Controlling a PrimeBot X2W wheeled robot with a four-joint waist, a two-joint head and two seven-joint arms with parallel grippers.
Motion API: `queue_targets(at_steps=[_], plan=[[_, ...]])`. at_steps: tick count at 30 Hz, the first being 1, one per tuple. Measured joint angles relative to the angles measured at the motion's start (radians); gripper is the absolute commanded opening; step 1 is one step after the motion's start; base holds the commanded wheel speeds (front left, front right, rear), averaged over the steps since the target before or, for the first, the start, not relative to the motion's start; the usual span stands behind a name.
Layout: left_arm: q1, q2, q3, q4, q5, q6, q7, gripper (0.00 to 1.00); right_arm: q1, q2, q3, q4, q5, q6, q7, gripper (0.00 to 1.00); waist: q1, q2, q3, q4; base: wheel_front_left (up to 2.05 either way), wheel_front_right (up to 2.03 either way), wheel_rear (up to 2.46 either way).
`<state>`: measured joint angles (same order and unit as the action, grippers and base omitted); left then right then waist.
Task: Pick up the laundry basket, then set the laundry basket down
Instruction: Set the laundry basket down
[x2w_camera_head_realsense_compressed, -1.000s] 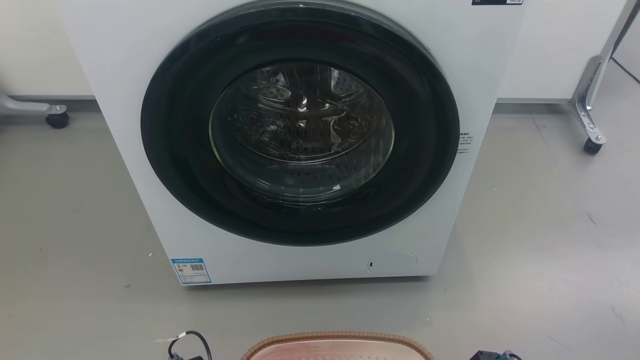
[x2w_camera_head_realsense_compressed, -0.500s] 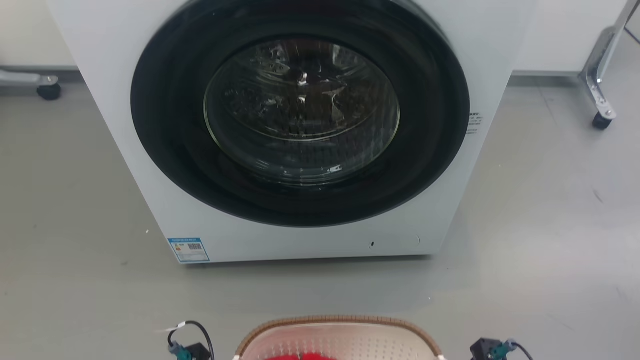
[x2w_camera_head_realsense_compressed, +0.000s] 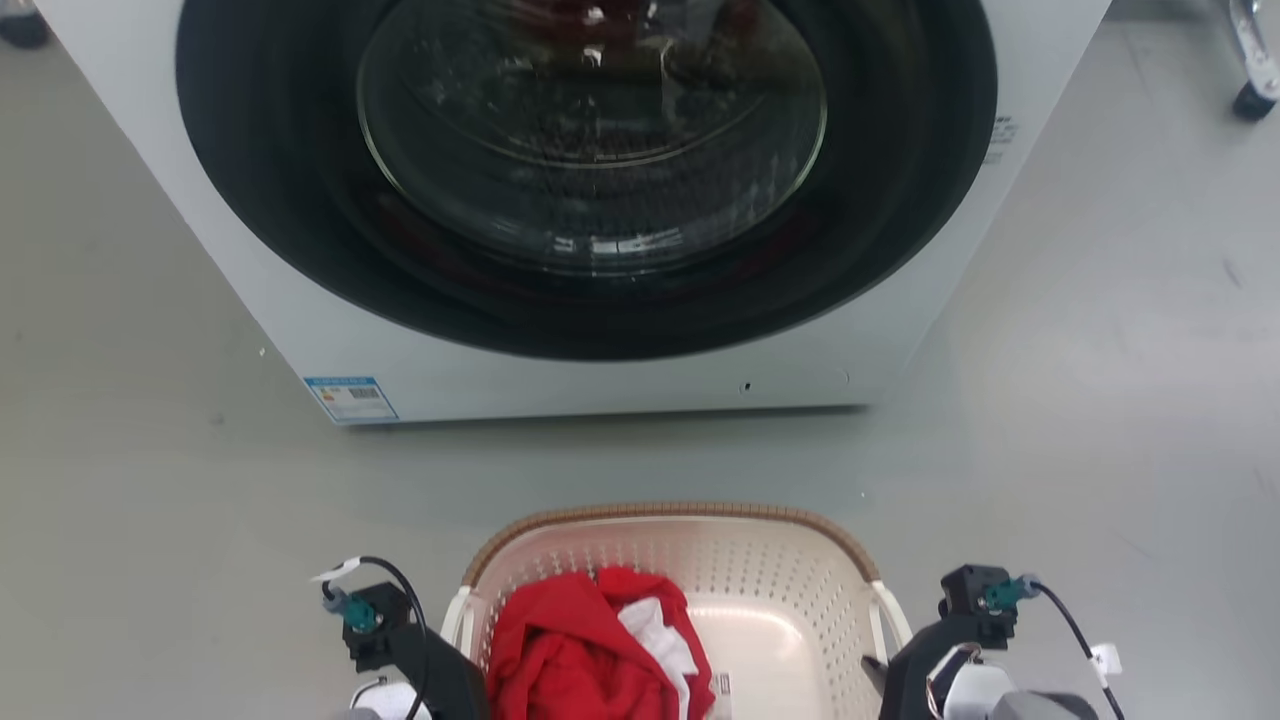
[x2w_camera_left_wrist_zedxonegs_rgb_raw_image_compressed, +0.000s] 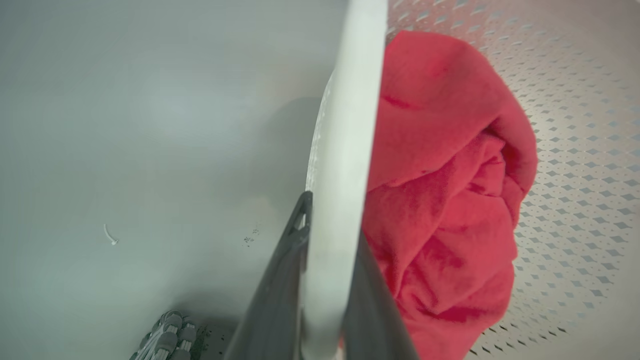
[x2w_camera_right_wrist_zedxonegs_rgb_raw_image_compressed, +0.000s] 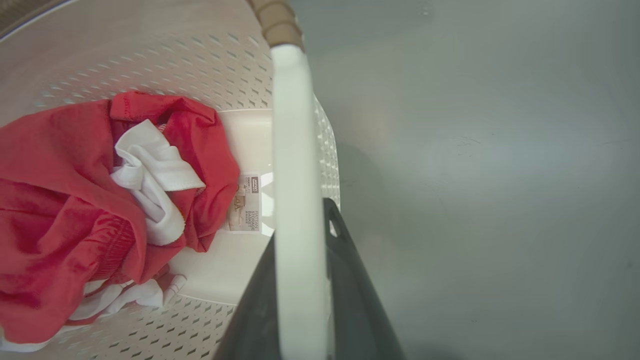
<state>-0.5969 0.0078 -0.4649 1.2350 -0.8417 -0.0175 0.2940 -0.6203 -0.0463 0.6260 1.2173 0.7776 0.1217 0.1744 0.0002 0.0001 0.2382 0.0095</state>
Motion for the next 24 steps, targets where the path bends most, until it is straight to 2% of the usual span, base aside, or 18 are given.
queue_targets(at_steps=[24], plan=[[-0.209,0.021,-0.001,-0.044,0.046,0.027,-0.157,0.0,-0.26,-0.028,0.056,-0.044,-0.1,-0.013,-0.123,0.0,0.0,0.0001,0.333,0.0,0.0,0.0,0.0]])
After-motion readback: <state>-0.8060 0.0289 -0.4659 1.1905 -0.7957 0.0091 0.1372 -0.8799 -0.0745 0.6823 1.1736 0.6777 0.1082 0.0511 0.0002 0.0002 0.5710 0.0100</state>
